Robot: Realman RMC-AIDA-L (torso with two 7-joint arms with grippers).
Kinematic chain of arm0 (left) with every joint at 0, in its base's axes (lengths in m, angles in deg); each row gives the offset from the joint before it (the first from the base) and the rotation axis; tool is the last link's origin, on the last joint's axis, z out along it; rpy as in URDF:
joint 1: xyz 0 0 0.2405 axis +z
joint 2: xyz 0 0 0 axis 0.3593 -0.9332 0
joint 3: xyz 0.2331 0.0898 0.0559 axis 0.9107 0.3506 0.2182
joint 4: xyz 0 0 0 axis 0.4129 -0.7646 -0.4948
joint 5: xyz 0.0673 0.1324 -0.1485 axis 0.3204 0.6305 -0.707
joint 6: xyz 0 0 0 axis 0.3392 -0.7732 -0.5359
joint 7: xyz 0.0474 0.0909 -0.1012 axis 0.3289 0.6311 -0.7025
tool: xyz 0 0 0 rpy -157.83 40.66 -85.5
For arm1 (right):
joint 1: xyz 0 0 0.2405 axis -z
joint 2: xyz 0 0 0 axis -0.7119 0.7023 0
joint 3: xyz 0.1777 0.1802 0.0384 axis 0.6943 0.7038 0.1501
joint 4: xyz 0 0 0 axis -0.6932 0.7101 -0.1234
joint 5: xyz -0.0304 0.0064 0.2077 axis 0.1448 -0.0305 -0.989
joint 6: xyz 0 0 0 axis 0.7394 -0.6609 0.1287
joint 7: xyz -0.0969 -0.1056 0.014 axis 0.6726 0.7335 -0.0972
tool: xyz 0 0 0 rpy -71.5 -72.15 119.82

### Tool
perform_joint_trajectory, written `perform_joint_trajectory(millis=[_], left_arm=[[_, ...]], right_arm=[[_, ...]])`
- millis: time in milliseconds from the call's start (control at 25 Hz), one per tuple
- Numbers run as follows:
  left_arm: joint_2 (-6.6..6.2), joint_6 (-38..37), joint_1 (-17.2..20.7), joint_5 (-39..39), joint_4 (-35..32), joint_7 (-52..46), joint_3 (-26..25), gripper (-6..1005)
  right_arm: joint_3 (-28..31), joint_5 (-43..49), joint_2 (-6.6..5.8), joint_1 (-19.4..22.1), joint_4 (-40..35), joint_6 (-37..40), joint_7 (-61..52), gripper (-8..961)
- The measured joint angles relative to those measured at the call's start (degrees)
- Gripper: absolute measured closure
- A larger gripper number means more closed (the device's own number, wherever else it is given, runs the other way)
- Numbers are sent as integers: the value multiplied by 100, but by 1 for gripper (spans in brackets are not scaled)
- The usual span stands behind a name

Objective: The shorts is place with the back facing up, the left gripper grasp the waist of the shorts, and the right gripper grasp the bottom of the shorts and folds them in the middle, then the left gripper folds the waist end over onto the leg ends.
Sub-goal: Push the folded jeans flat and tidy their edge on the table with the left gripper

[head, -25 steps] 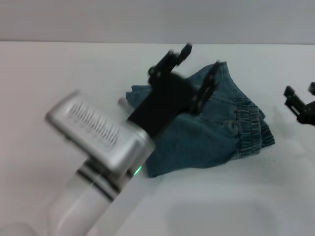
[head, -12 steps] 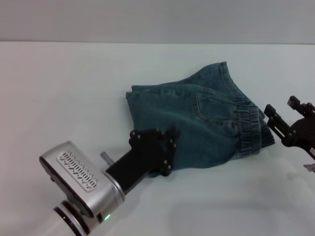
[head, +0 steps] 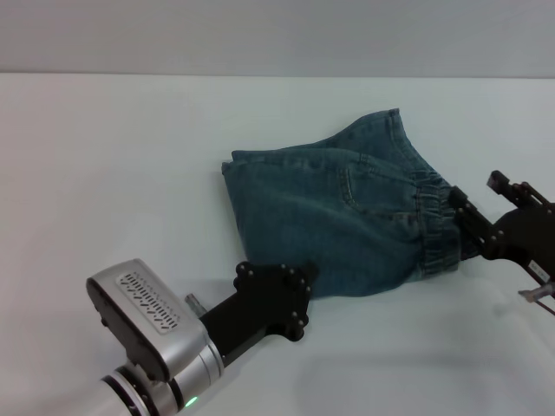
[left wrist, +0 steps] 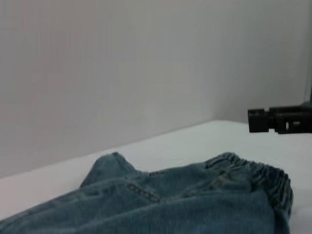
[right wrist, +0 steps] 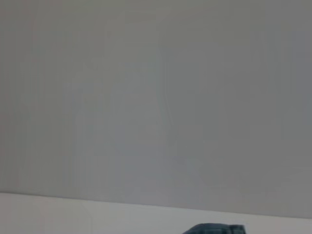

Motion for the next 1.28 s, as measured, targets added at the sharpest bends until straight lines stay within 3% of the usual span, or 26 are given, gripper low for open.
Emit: perform_joint_trajectory(millis=[280,640,1080,1160,1240,1280], left_arm=[[-6,203,-232,-18,-141,-173,-71,993],[-6,662,-612,-26,-615,-574,-543,981],[-29,648,-884,-20,-978,-747,-921,966],[-25,-199,-663,-29,-944,-460,-1030,963],[-25,-199,-663,-29,-944,-460,-1030,961],[-14,-572,-516,-35,-934,-271,-1123,959]], right_arm=[[-30,0,-7,-41,1,-12,14,350],[-55,-53,6,13,22,-14,-6,350],[-54,-65,15,-43,-18,22,64,350],[-22,-98,18,-66,-76,9,331,350],[5,-306,25,-57,-114,-16,735,350],[8,-492,27,-46,-130,-35,968,350]])
